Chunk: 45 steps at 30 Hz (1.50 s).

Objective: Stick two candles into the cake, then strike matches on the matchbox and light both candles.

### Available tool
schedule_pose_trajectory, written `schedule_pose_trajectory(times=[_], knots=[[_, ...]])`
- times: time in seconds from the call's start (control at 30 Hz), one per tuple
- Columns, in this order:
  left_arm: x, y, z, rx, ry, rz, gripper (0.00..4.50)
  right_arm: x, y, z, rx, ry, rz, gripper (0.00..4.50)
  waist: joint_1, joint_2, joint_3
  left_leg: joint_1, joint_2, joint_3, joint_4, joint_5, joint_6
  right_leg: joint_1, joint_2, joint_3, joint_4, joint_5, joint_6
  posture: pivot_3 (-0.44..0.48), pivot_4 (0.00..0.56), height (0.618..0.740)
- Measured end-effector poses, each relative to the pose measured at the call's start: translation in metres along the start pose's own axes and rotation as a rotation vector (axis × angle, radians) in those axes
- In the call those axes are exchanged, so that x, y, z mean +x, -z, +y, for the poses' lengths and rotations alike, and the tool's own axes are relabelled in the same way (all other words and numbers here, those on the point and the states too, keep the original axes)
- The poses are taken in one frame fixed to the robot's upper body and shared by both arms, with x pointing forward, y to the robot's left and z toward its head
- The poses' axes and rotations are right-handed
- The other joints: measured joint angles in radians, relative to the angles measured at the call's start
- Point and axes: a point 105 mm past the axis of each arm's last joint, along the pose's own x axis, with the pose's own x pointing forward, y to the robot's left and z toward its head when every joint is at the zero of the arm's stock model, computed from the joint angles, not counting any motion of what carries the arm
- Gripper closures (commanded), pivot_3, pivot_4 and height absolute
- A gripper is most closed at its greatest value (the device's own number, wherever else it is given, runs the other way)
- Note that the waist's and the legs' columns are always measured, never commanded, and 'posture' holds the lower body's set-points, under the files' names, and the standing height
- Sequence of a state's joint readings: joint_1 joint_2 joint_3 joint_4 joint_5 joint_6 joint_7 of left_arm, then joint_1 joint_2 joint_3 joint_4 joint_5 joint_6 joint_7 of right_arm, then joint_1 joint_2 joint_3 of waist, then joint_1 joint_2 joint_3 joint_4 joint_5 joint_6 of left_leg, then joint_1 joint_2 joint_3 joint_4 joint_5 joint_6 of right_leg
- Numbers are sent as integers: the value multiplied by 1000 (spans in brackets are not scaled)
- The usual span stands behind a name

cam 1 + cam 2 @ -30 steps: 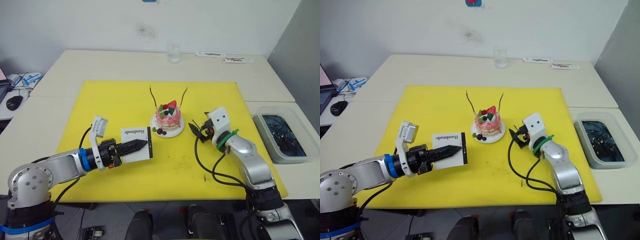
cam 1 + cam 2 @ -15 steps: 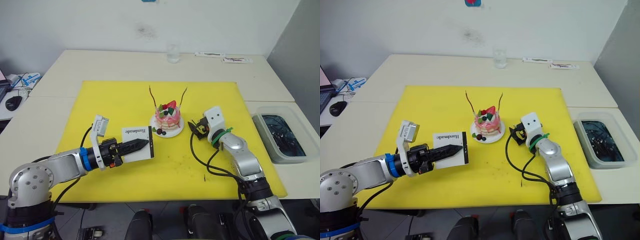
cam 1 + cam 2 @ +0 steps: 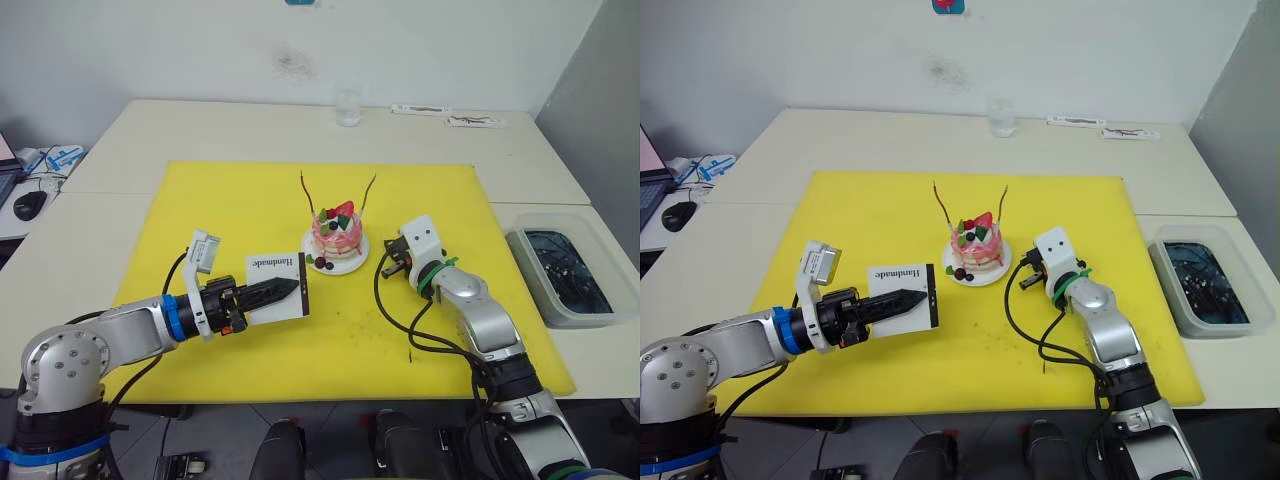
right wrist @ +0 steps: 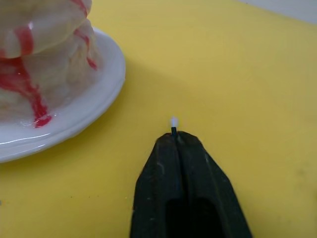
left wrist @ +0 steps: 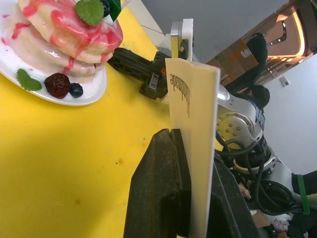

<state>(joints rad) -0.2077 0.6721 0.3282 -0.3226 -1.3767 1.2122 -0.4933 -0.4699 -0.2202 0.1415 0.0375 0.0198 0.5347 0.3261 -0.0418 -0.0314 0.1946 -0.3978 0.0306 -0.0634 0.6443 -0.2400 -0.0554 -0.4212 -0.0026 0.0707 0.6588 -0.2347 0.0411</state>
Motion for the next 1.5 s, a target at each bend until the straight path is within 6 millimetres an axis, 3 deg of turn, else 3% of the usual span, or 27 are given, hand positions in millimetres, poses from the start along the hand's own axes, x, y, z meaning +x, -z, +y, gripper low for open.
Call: schedule_pose_trajectory(times=[0.23, 0.37, 0.53, 0.7, 0.8, 0.93, 1.13, 1.5], knots=[[2, 1, 1, -4, -3, 4, 4500, -3, -5, 1, 11, -7, 6, 4481, 0, 0, 0, 0, 0, 0, 0, 0, 0, 0, 0, 0, 0, 0, 0, 0, 150, 740], [2, 0, 6, -15, -23, -8, 4500, -17, -17, 2, -18, -61, -30, 4481, 0, 1, 0, -1, 0, 0, -1, 0, 0, -1, 0, 0, 0, 0, 0, 0, 150, 740], [9, -2, 7, -28, -16, -13, 4500, -47, -40, 11, -123, -193, -100, 4481, 2, 1, 1, -1, 0, 0, -1, 0, 0, -1, 0, -1, -1, -1, -1, 0, 150, 740], [27, -8, 4, -52, 30, -17, 4500, -91, -65, 41, -301, -487, -170, 4481, 6, 1, 1, 0, 0, 0, -1, 0, 0, 0, 0, 0, -1, 0, 0, 0, 150, 740], [36, -10, 2, -65, 52, -9, 4500, -105, -66, 58, -387, -634, -161, 4481, 4, 0, 1, 0, 0, 0, -1, 0, 0, 0, 0, 0, -1, 0, 0, 0, 150, 740], [45, -8, 1, -81, 61, 19, 4500, -112, -69, 69, -484, -739, -173, 4481, 2, 0, 1, -1, 0, 0, -1, 0, 0, 0, 0, -1, -1, 0, 0, 0, 150, 740], [51, -3, -1, -91, 70, 50, 4500, -106, -68, 79, -534, -746, -179, 4481, 2, 0, 1, -1, 0, 0, -1, 0, 0, -1, 0, -1, -1, 1, 3, 0, 150, 740], [51, 0, -1, -99, 68, 63, 4500, -97, -60, 78, -570, -706, -154, 4481, 3, 0, 1, -1, 0, 0, 0, 0, 0, -1, 0, 0, -1, 0, 1, 0, 150, 740]])
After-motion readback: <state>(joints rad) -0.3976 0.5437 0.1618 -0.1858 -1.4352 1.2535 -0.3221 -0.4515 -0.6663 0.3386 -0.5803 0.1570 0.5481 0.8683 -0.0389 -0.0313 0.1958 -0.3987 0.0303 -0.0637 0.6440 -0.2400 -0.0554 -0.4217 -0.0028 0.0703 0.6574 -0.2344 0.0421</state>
